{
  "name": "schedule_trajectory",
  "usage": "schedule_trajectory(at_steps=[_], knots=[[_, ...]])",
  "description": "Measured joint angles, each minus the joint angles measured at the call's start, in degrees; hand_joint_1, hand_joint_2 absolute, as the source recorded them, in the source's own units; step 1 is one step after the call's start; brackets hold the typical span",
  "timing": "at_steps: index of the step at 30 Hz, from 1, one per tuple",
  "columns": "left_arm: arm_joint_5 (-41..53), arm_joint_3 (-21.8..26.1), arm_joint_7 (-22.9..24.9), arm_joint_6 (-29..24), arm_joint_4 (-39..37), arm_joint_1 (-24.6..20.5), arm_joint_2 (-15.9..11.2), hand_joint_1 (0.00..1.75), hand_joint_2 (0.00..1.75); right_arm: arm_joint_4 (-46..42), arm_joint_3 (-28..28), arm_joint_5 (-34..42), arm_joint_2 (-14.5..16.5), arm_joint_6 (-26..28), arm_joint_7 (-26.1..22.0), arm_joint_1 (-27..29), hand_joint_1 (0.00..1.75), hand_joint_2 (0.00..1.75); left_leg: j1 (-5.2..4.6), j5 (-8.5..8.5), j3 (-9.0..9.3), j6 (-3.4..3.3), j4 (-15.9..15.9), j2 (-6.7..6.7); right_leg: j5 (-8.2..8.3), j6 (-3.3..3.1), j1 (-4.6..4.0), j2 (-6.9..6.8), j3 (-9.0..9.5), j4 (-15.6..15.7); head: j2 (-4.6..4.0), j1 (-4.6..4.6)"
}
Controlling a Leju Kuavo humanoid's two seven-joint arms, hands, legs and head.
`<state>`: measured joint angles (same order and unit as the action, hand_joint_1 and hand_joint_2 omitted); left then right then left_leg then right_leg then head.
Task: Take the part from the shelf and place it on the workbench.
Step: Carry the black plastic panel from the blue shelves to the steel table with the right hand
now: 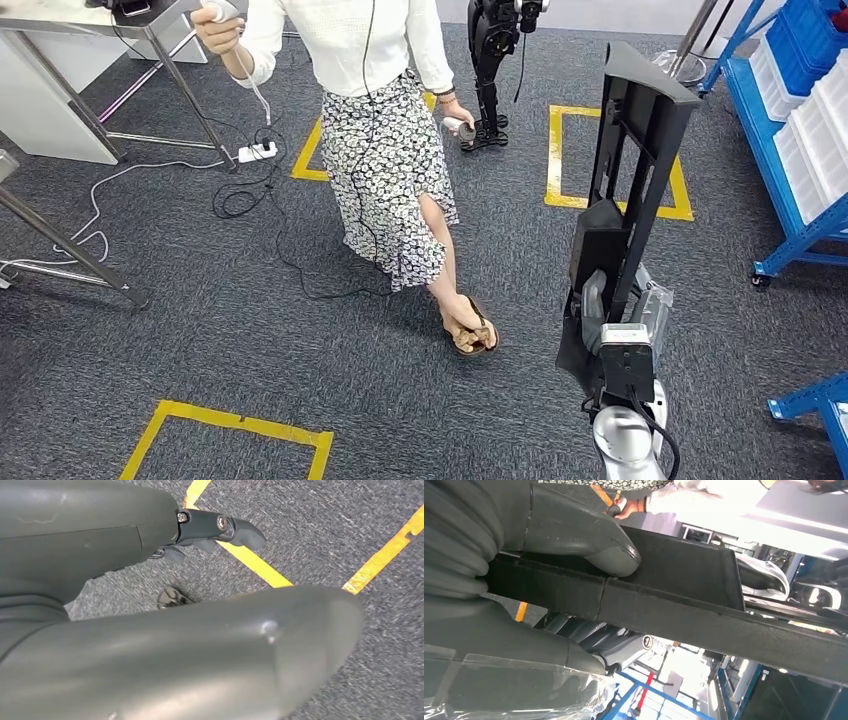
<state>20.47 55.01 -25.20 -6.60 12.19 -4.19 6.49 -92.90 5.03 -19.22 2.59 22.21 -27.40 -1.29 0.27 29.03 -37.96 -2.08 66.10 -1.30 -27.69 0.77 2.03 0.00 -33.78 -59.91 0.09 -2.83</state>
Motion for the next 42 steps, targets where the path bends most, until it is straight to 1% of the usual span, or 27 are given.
schedule_trajectory(at_steps=[2,3,4,5,6,8,10,12,14,16,18,19,20,22,23,25,27,29,30,32,33,34,35,37,38,40,42], knots=[[0.0,0.0,0.0,0.0,0.0,-0.1,0.0,0.0,0.0,0.0,0.0,0.1,0.0,-0.1,0.0,0.0,1.75,1.75,0.27,2.84,-3.67,0.29,6.8,0.91,-0.16,-0.28,-0.44,-0.66,0.03,0.0,0.0,-0.08],[0.0,0.0,0.0,0.0,0.0,-0.1,0.0,0.0,0.0,0.0,0.0,0.1,0.0,-0.1,0.0,0.0,1.75,1.75,0.32,3.35,-5.03,0.2,9.0,1.01,-0.24,-0.38,-0.66,-1.02,0.04,0.0,0.0,-0.1],[0.0,0.0,0.0,0.0,0.0,-0.1,0.1,0.0,0.0,0.0,0.0,0.1,0.0,-0.2,0.0,0.0,1.75,1.75,0.26,2.84,-5.43,-0.09,9.3,1.04,-0.33,-0.49,-0.88,-1.39,0.09,0.0,0.0,-0.09],[0.0,0.0,0.0,0.0,0.0,-0.1,0.1,0.0,0.0,0.0,0.0,0.1,0.0,-0.3,0.0,-0.1,1.75,1.75,0.07,1.39,-4.71,-0.58,7.5,1.12,-0.41,-0.59,-1.06,-1.74,0.2,0.0,0.0,-0.09],[0.0,0.0,0.0,-0.1,0.0,-0.1,0.1,0.0,0.0,0.0,-0.1,0.1,0.1,-0.4,0.0,-0.3,1.75,1.75,-0.3,-0.61,-3.02,-1.27,4.0,1.44,-0.5,-0.68,-1.19,-2.06,0.37,0.1,0.0,-0.07],[0.0,0.1,0.0,-0.1,0.0,-0.2,-0.1,0.0,0.0,0.0,-0.1,0.1,0.3,-0.7,0.0,-0.5,1.75,1.75,-1.38,-3.22,0.53,-2.52,-2.9,3.0,-0.6,-0.72,-1.28,-2.72,0.83,0.4,0.0,-0.01],[0.0,0.1,0.0,-0.2,0.1,-0.4,-0.4,0.0,0.0,0.1,-0.1,0.1,0.5,-0.9,0.0,-0.7,1.75,1.75,-2.27,-3.52,1.93,-2.91,-5.8,4.08,-0.59,-0.51,-0.97,-3.51,1.15,1.0,0.0,-0.07],[-0.1,0.2,0.0,-0.3,0.2,-0.5,-0.5,0.0,0.0,0.1,-0.1,0.1,0.6,-1.0,0.0,-0.8,1.75,1.75,-2.5,-4.14,2.89,-3.32,-7.7,3.54,-0.5,-0.24,-0.75,-4.18,1.49,1.6,0.0,-0.16],[-0.1,0.2,0.0,-0.3,0.2,-0.4,-0.5,0.0,0.0,0.2,-0.1,0.1,0.7,-1.0,0.0,-1.0,1.75,1.75,-2.26,-5.3,4.65,-4.42,-10.4,2.69,-1.25,-0.38,-0.88,-3.07,1.11,0.3,0.0,-0.18],[-0.1,0.2,0.0,-0.3,0.2,-0.6,-0.2,0.0,0.0,0.3,-0.1,0.2,0.7,-1.0,0.0,-1.2,1.75,1.75,-1.96,-5.97,5.57,-5.11,-11.7,1.83,-3.66,-0.79,-0.83,-1.1,-1.67,-5.4,0.0,-0.06],[-0.1,0.2,0.1,-0.3,0.2,-0.7,0.0,0.0,0.0,0.6,-0.2,0.2,0.5,-1.0,0.0,-1.2,1.75,1.75,-1.8,-6.02,5.55,-5.01,-11.7,0.79,-5.65,-0.54,-0.45,-0.39,-5.25,-11.7,0.0,0.09],[-0.1,0.2,0.1,-0.3,0.2,-0.7,0.1,0.0,0.0,0.8,-0.2,0.2,0.4,-1.0,0.1,-1.2,1.75,1.75,-1.69,-5.92,5.54,-4.76,-11.6,0.23,-5.53,-0.03,-0.15,-0.34,-6.06,-12.6,0.0,0.09],[-0.1,0.2,0.1,-0.3,0.2,-0.6,0.2,0.0,0.0,0.9,-0.2,0.2,0.4,-1.0,0.1,-1.3,1.75,1.75,-1.48,-5.74,5.5,-4.37,-11.3,-0.31,-4.49,0.71,0.16,-0.33,-5.76,-11.3,0.0,0.09],[-0.1,0.2,0.2,-0.3,0.2,-0.5,0.4,0.0,0.0,1.0,-0.2,0.2,0.4,-1.0,0.1,-1.4,1.75,1.75,-0.94,-4.91,5.09,-3.03,-9.9,-1.23,-1.33,2.42,0.82,0.02,-2.92,-4.7,0.0,0.17],[-0.1,0.2,0.2,-0.3,0.2,-0.5,0.4,0.0,0.0,1.1,-0.1,0.2,0.4,-1.0,0.1,-1.4,1.75,1.75,-0.76,-4.2,4.58,-2.25,-8.7,-1.62,-0.28,2.72,1.02,0.32,-1.55,-1.9,0.0,0.3],[-0.1,0.3,0.2,-0.4,0.2,-0.5,0.3,0.0,0.0,1.1,-0.1,0.1,0.5,-1.0,0.1,-1.5,1.75,1.75,-0.63,-3.16,3.61,-1.17,-6.8,-2.11,0.16,2.16,0.86,0.64,-0.47,0.0,0.0,0.41],[-0.1,0.3,0.2,-0.5,0.2,-0.2,0.2,0.0,0.0,1.2,-0.1,0.1,0.5,-1.1,0.1,-1.4,1.75,1.75,-0.26,-2.81,3.32,-0.83,-6.3,-2.27,0.1,1.29,0.6,0.4,-0.38,-0.1,0.0,0.34],[-0.1,0.6,0.2,-0.5,0.2,-0.1,0.2,0.0,0.0,1.2,-0.1,0.0,0.5,-1.1,0.1,-1.5,1.75,1.75,0.15,-1.78,2.72,-0.39,-4.6,-1.26,0.05,0.95,0.55,0.25,-0.15,-0.1,0.0,0.23],[-0.1,0.7,0.3,-0.5,0.1,-0.1,0.3,0.0,0.0,1.2,-0.1,0.0,0.5,-1.1,0.1,-1.5,1.75,1.75,0.3,-0.62,1.69,-0.12,-2.4,-0.45,-0.01,0.77,0.46,0.12,-0.01,-0.1,0.0,0.15],[-0.2,0.8,0.3,-0.5,0.1,-0.2,0.3,0.0,0.0,1.2,-0.2,0.0,0.5,-1.1,0.1,-1.6,1.75,1.75,0.42,2.42,-2.22,0.14,4.9,0.82,-0.23,0.47,-0.04,-0.27,0.16,0.0,0.0,-0.02],[-0.2,0.9,0.3,-0.6,0.1,-0.2,0.3,0.0,0.0,1.3,-0.2,0.0,0.5,-1.1,0.1,-1.6,1.75,1.75,0.43,3.35,-4.22,0.06,8.1,1.03,-0.35,0.31,-0.31,-0.49,0.2,0.0,0.0,-0.01],[-0.2,0.9,0.3,-0.6,0.1,-0.1,0.3,0.0,0.0,1.4,-0.2,0.0,0.6,-1.1,0.1,-1.6,1.75,1.75,0.38,3.35,-5.51,-0.21,9.8,1.1,-0.48,0.15,-0.58,-0.71,0.27,0.0,0.0,-0.02],[-0.2,1.0,0.3,-0.6,0.1,-0.1,0.3,0.0,0.0,1.5,-0.2,0.0,0.6,-1.1,0.1,-1.6,1.75,1.75,0.22,2.18,-5.62,-0.69,9.1,1.1,-0.61,-0.02,-0.83,-0.92,0.43,0.0,0.0,-0.01],[-0.2,1.0,0.3,-0.7,0.1,-0.1,0.3,0.0,0.0,1.5,-0.1,0.0,0.7,-1.1,0.1,-1.7,1.75,1.75,-0.64,-2.04,-2.88,-2.25,2.5,1.6,-0.94,-0.32,-1.12,-1.34,0.97,0.1,0.0,0.01],[-0.2,1.1,0.3,-0.7,0.1,-0.2,0.2,0.0,0.0,1.6,-0.1,0.0,0.7,-1.1,0.0,-1.8,1.75,1.75,-1.26,-3.6,-1.16,-3.06,-1.0,2.41,-1.06,-0.39,-1.21,-1.59,1.31,0.3,0.0,0.05],[-0.2,1.1,0.3,-0.9,0.2,-0.4,-0.1,0.0,0.0,1.7,-0.1,0.0,0.9,-1.1,0.0,-1.9,1.75,1.75,-2.48,-4.72,0.84,-3.92,-5.2,3.89,-1.07,-0.32,-0.98,-2.21,1.7,1.0,0.0,0.01],[-0.3,1.2,0.3,-1.1,0.3,-0.6,-0.4,0.0,0.0,1.8,-0.1,0.0,1.0,-1.1,0.0,-1.9,1.75,1.75,-3.22,-4.74,1.62,-4.08,-6.9,3.91,-0.94,-0.04,-0.76,-3.07,2.17,1.8,0.0,-0.09]])
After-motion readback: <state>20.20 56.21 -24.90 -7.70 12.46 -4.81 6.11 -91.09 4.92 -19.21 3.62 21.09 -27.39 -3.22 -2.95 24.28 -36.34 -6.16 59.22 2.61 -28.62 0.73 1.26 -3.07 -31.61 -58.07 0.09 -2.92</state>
